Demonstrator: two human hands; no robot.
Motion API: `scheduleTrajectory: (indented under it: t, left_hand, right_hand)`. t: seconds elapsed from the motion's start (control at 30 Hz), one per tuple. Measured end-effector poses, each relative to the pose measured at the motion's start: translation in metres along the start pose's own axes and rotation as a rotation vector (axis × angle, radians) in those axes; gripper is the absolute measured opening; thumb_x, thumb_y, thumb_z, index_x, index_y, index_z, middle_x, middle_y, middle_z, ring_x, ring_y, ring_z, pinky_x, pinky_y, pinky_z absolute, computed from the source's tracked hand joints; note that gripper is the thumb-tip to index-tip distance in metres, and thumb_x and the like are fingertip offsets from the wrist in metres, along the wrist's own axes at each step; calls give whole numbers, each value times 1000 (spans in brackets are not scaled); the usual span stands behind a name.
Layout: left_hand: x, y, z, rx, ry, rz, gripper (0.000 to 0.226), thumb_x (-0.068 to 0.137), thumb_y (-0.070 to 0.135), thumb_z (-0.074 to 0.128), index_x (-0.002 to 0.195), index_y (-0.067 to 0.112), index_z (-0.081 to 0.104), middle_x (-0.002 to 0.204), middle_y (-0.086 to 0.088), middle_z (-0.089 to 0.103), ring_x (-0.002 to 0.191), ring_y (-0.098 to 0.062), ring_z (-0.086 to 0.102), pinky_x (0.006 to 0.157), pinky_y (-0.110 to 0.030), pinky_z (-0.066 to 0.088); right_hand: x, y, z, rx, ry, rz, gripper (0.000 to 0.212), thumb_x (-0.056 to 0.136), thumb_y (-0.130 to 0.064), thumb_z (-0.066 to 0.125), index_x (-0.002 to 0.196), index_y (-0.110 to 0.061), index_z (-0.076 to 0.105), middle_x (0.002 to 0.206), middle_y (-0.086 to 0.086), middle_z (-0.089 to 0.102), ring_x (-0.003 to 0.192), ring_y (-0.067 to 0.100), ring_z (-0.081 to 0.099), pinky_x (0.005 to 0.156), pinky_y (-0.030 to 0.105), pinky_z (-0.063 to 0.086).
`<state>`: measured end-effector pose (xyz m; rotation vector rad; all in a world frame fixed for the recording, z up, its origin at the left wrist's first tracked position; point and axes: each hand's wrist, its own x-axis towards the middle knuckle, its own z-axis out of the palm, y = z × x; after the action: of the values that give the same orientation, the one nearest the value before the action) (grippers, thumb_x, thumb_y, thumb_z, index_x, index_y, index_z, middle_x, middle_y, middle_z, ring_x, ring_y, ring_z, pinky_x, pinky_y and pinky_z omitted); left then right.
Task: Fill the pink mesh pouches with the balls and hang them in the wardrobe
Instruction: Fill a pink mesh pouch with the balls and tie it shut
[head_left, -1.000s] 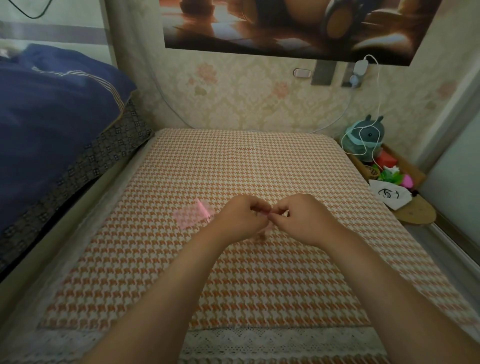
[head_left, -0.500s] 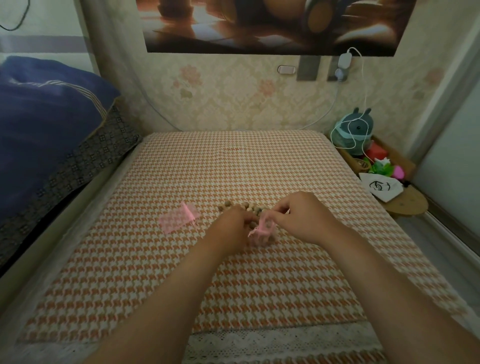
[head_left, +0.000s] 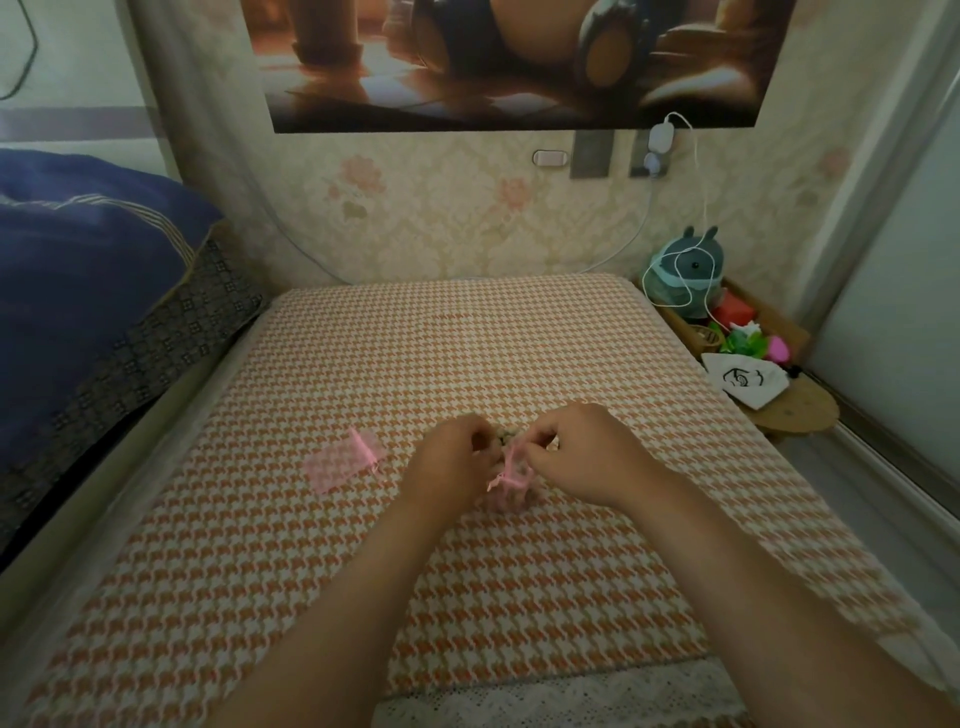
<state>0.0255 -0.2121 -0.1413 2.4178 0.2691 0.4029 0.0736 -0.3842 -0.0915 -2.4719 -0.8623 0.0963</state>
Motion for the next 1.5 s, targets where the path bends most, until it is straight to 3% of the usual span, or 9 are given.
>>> scheduleTrajectory:
  t: [0.1, 0.23, 0.37, 0.57, 0.73, 0.83, 1.1, 1.3, 1.5]
  left_hand:
    - [3, 18, -18, -174, 118, -40, 8, 90, 26, 68, 98, 24, 65, 86, 17, 62, 74, 2, 56, 63, -13, 42]
    - [-5, 36, -26, -276, 48, 17, 11, 85, 29, 74, 95, 29, 69, 85, 16, 67, 68, 2, 60, 65, -17, 50]
    - [-13, 39, -22, -152, 6, 43, 16, 84, 41, 73, 96, 32, 67, 85, 17, 67, 69, 3, 57, 69, -25, 53]
    - [-14, 37, -21, -63, -20, 60, 10, 82, 38, 74, 90, 33, 71, 101, 14, 58, 81, -5, 58, 72, -23, 50]
    - [-14, 39, -27, -52, -121, -9, 10, 81, 36, 71, 91, 34, 73, 89, 17, 70, 84, 0, 64, 77, -29, 57]
    - [-14, 39, -31, -10, -169, -34, 20, 82, 29, 72, 101, 29, 77, 96, 11, 75, 87, -3, 67, 80, -29, 58]
    - [-18, 32, -51, -19, -99, -65, 15, 87, 17, 65, 95, 21, 77, 90, 8, 72, 67, 1, 60, 50, -4, 39]
    - [-32, 19, -71, 30, -63, -75, 11, 87, 17, 65, 87, 24, 74, 82, 13, 68, 61, -1, 59, 45, -6, 40]
    - [-35, 12, -73, 31, -107, -82, 12, 85, 18, 66, 92, 25, 73, 92, 12, 70, 76, -10, 68, 67, -22, 56]
  right_hand:
    - [-1, -3, -1, -19, -16, 13, 23, 93, -27, 58, 95, -34, 80, 83, -5, 77, 40, 6, 45, 48, 29, 44]
    - [0, -1, -1, -23, -19, 25, 25, 93, -28, 56, 101, -33, 78, 86, -8, 76, 65, 10, 66, 65, 36, 59]
    - [2, 0, -1, -51, -27, 33, 25, 93, -22, 55, 97, -31, 77, 75, -1, 72, 53, 13, 57, 54, 37, 50]
    - [-2, -1, -1, -53, -25, 30, 23, 94, -22, 56, 98, -28, 78, 81, -3, 73, 67, 16, 64, 66, 45, 58]
    - [-1, 1, -1, -35, -12, 25, 26, 92, -24, 57, 103, -32, 79, 91, -8, 76, 80, 13, 70, 75, 44, 61]
    - [1, 2, 0, -20, 2, 10, 25, 93, -25, 58, 103, -33, 79, 94, -11, 77, 82, 12, 70, 76, 43, 61]
    - [9, 8, 7, 196, 153, 6, 20, 97, -25, 58, 107, -33, 74, 109, -14, 71, 93, 2, 66, 84, 35, 59]
    - [13, 17, 26, -42, 24, 86, 23, 96, -23, 60, 105, -37, 76, 112, -16, 72, 98, 9, 66, 80, 33, 57]
    - [20, 14, 48, -226, -19, 81, 23, 97, -25, 58, 110, -32, 76, 113, -11, 74, 98, 15, 68, 77, 29, 54]
